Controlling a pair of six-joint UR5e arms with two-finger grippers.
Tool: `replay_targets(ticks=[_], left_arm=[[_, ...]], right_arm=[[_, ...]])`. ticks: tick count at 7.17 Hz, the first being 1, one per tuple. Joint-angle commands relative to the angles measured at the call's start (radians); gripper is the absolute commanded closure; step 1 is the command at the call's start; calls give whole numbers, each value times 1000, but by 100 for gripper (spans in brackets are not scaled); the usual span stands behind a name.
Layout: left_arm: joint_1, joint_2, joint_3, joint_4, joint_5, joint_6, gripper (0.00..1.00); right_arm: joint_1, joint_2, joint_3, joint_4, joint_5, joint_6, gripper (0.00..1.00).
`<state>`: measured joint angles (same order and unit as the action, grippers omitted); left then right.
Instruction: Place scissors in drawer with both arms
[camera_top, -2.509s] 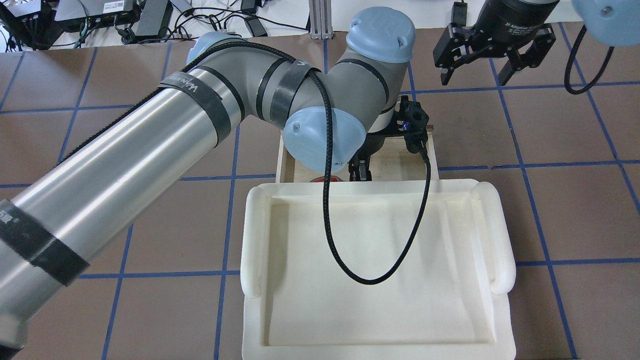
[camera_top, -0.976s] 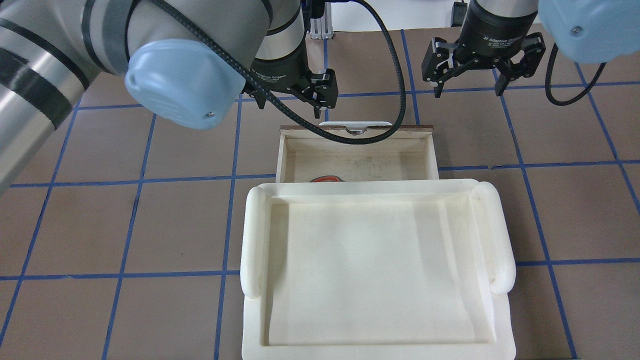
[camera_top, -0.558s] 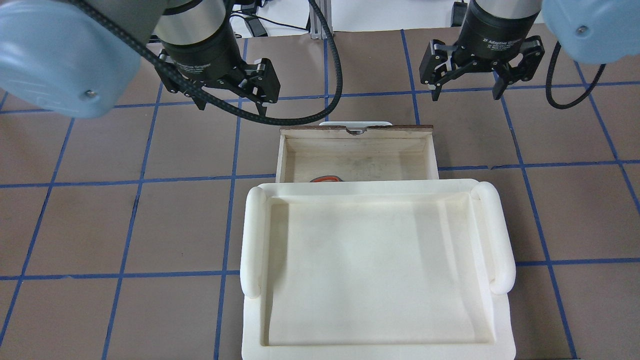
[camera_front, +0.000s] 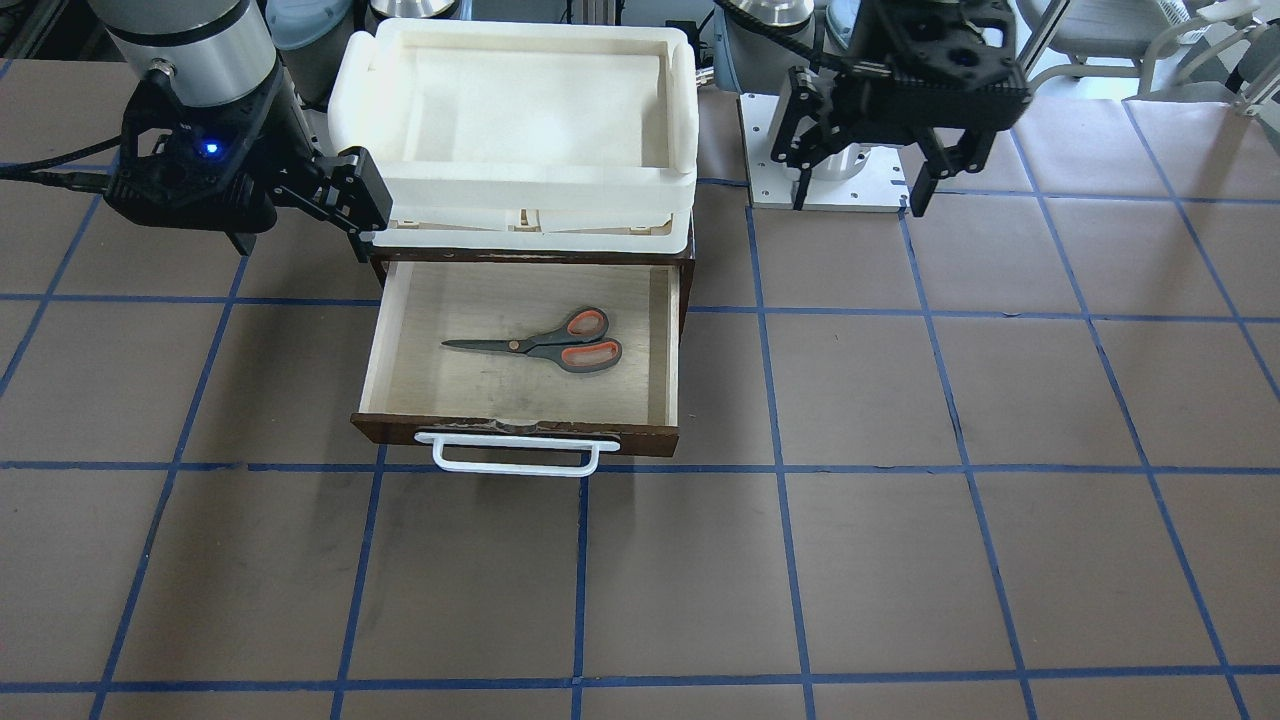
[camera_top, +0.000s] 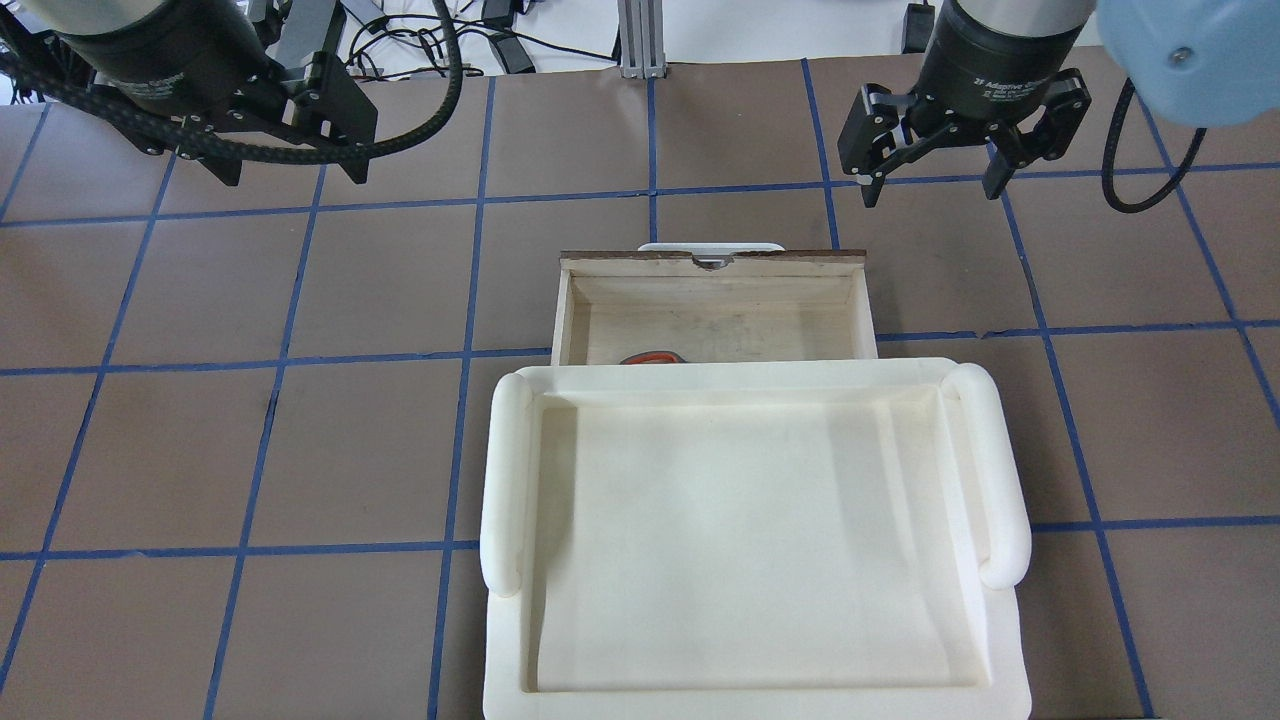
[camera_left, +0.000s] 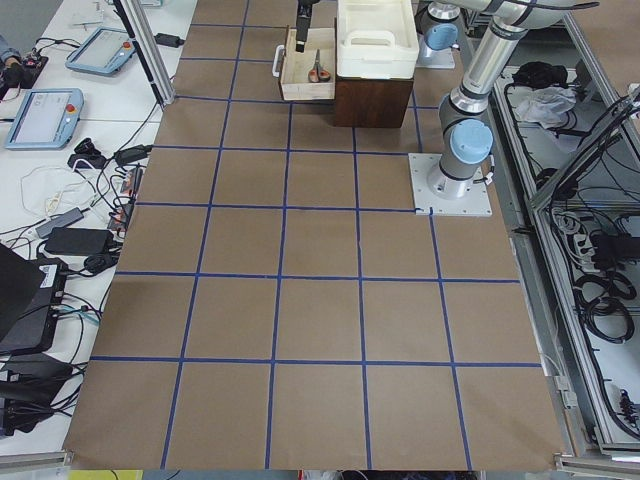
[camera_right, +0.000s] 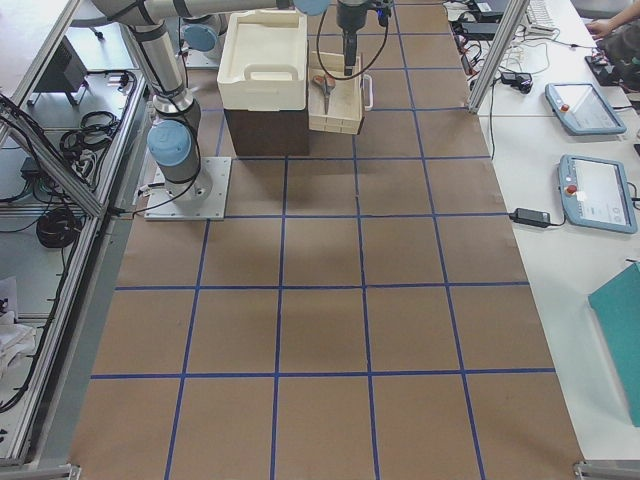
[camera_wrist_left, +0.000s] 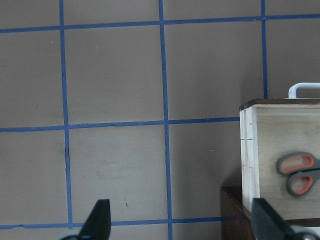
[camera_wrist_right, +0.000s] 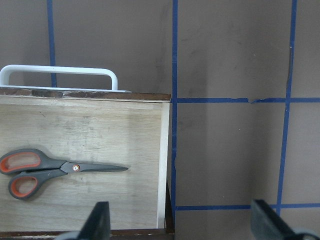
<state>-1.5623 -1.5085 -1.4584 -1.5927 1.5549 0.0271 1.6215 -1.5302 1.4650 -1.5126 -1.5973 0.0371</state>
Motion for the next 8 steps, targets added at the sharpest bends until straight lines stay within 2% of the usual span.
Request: replay_targets(ticks=[1,3,5,8], left_arm=[[41,13,-31,36,-26,16,0],[39,16,-78,54,-27,16,0],[38,13,-67,48,-21,1,0],[30,-2,-39,-59,2,-4,0]], right_arm=[[0,-1,0,-4,-4,-2,0],[-6,-1,0,-4,-6,0,0],[-6,1,2,-1,-9,0,0],[-5,-1,3,0,-10,7,0]])
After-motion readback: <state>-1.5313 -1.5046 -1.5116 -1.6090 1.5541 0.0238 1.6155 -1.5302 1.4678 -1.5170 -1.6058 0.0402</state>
